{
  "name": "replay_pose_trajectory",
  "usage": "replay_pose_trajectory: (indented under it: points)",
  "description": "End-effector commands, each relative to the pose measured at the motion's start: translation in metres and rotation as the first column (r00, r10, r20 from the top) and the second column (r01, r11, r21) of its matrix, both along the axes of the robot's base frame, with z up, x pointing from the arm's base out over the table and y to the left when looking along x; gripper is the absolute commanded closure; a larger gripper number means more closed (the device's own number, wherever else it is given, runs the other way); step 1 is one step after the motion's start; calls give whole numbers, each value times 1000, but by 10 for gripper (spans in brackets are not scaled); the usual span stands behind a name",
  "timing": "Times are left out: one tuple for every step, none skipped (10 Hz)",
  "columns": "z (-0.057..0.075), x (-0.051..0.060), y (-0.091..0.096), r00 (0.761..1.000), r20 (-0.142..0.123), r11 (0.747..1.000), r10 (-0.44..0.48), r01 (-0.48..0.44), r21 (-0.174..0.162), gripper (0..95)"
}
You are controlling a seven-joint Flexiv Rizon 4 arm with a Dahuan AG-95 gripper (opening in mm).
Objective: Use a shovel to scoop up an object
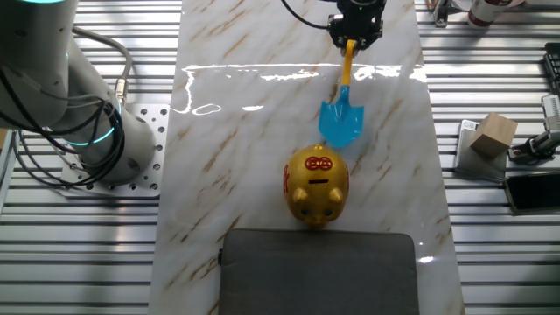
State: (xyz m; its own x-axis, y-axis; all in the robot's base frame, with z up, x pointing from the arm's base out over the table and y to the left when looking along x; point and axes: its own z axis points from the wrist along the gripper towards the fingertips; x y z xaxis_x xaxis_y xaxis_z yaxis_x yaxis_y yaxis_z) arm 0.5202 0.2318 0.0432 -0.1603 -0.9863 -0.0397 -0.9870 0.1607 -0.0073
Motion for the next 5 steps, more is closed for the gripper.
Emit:
replay_pose_trajectory:
  points:
    - [10,-1,0,1000,1,999,-18,18,51,950]
    - [11,-1,0,1000,1,998,-23,22,56,950]
    - [18,-1,0,999,-2,997,-34,34,74,950]
    - [21,-1,0,1000,-2,996,-30,30,82,950]
    - [24,-1,-1,1000,-2,996,-28,28,91,950]
